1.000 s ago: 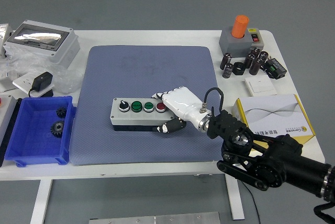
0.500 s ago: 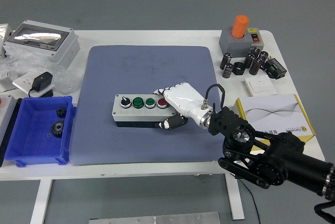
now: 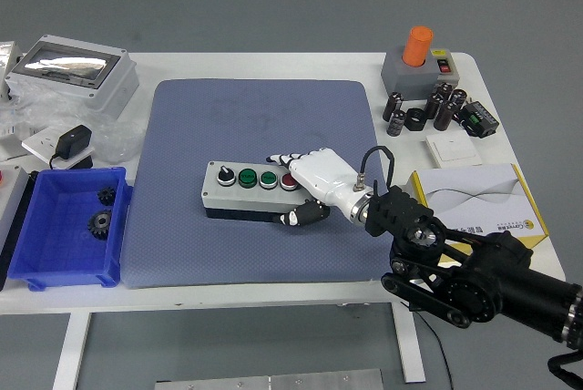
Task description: Pick up the button,place it on the desk,press the button,press the button
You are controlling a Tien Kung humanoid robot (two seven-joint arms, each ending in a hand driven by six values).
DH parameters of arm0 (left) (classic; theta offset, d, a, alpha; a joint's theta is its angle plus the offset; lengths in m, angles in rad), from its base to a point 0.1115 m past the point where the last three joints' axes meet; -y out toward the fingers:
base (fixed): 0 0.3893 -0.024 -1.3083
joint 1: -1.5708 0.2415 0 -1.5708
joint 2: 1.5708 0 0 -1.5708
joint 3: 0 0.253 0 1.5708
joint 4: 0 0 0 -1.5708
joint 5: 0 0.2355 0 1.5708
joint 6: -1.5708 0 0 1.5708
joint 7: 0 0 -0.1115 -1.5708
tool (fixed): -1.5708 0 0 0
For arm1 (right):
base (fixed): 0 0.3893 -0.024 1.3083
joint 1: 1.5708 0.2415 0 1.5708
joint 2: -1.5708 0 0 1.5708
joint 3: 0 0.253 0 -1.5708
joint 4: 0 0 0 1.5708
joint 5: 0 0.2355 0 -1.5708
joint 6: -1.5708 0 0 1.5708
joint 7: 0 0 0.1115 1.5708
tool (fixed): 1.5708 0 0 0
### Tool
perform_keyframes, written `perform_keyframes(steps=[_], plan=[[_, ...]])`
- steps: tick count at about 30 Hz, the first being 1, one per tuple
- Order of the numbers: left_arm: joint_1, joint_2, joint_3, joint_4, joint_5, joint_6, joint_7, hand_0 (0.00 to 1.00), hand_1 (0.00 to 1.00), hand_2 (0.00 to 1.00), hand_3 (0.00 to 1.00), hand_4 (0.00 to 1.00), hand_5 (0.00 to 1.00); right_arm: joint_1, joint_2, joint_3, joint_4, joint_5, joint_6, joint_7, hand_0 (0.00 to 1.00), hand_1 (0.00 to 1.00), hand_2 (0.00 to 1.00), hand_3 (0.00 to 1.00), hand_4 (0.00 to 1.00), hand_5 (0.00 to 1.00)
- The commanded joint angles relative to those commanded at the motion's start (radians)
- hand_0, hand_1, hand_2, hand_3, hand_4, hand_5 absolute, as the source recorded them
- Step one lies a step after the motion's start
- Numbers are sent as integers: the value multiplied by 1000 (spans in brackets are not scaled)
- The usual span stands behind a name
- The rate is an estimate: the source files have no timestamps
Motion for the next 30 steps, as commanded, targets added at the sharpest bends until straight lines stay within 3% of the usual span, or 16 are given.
perform_keyframes(steps=[10, 11, 14, 20, 23, 28, 30], plan=[[-1, 0, 1, -2, -2, -30, 11, 706, 736, 701, 834, 761, 648, 3, -5, 9, 5, 6, -2, 7, 843, 777, 829, 928, 998, 611], [-1, 0, 0, -3, -2, -35, 13, 708, 736, 698, 833, 757, 643, 3, -7, 10, 7, 9, 0, 8, 853, 800, 884, 980, 998, 609], [-1, 0, -1, -4, -4, -51, 18, 708, 736, 698, 833, 757, 643, 5, -24, 15, 30, 31, 13, 10, 853, 800, 884, 980, 998, 609], [-3, 1, -4, -7, -14, -73, 17, 715, 737, 701, 837, 779, 657, -1, -129, 40, 151, 176, 91, 84, 860, 810, 911, 998, 998, 602], [-3, 2, -4, -7, -21, -73, 6, 728, 749, 710, 849, 789, 660, -30, -198, 100, 231, 265, 137, 126, 875, 825, 937, 998, 998, 597], [4, -1, -5, -8, -32, -67, -10, 728, 749, 710, 849, 789, 660, -103, -319, 206, 389, 383, 129, 114, 875, 825, 937, 998, 998, 597], [6, -1, -5, -9, -36, -66, -13, 729, 752, 715, 850, 800, 663, -118, -365, 249, 446, 411, 132, 114, 919, 870, 945, 998, 998, 612]])
